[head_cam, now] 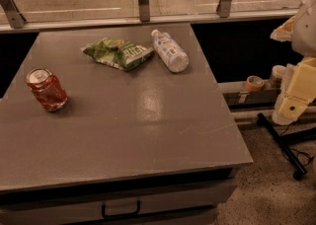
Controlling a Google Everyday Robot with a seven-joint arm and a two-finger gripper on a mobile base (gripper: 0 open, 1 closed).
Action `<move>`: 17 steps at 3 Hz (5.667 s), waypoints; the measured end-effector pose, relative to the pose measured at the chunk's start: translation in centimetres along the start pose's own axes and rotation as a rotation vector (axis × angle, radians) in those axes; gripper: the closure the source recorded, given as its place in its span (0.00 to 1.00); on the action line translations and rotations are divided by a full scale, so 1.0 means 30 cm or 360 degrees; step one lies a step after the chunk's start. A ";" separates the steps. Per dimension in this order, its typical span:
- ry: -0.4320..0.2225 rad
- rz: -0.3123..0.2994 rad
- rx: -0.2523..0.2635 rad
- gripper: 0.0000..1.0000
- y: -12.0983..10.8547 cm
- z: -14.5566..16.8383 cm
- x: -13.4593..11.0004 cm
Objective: Knock coke can over
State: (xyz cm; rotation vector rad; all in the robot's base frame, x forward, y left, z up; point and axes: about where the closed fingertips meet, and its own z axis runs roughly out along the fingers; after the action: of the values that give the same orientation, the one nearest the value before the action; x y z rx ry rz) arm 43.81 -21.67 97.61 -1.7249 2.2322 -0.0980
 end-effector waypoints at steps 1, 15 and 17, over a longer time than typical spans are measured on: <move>0.0000 0.0000 0.0000 0.00 0.000 0.000 0.000; -0.1832 -0.0057 -0.0477 0.17 0.241 0.646 -1.558; -0.1752 -0.0287 -0.0481 0.65 0.252 0.636 -1.639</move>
Offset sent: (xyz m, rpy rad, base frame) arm -0.0013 0.0003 0.0023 0.0748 0.0190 -0.0256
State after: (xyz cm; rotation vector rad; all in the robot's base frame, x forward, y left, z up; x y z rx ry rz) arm 53.18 29.87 87.85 -1.5141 1.2980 0.9475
